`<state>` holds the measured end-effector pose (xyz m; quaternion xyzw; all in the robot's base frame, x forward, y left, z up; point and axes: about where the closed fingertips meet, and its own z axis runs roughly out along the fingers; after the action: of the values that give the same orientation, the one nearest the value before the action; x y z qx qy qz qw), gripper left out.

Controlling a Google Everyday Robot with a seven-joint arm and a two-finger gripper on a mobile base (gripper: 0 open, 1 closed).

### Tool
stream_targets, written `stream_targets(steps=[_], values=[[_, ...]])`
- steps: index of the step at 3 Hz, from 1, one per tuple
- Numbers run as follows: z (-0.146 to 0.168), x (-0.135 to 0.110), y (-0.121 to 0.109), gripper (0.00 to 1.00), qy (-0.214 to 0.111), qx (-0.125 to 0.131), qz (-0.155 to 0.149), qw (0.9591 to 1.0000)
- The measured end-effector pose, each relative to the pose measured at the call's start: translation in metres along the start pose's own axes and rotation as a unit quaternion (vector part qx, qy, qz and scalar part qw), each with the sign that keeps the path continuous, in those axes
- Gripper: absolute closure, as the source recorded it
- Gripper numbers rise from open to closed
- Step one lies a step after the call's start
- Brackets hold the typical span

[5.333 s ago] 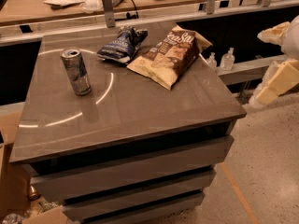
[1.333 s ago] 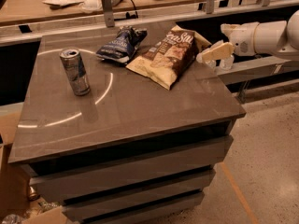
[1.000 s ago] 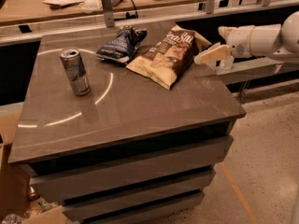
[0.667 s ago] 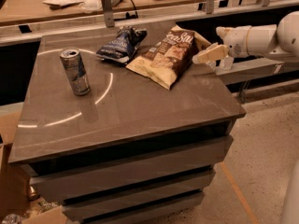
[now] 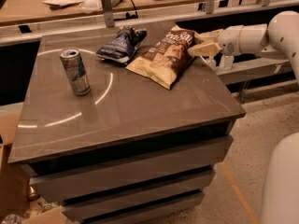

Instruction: Move brown chip bag near redbull can

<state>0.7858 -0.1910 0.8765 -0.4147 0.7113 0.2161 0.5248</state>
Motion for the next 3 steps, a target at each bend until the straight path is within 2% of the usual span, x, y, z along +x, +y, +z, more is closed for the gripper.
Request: stream_targets(steps=[2, 3], values=[[0.003, 0.006, 0.001, 0.88, 0.016, -0.01, -0.001, 0.9998], [-0.017, 0.002, 0.013, 1.0, 0.03, -0.008, -0.004, 0.9995]])
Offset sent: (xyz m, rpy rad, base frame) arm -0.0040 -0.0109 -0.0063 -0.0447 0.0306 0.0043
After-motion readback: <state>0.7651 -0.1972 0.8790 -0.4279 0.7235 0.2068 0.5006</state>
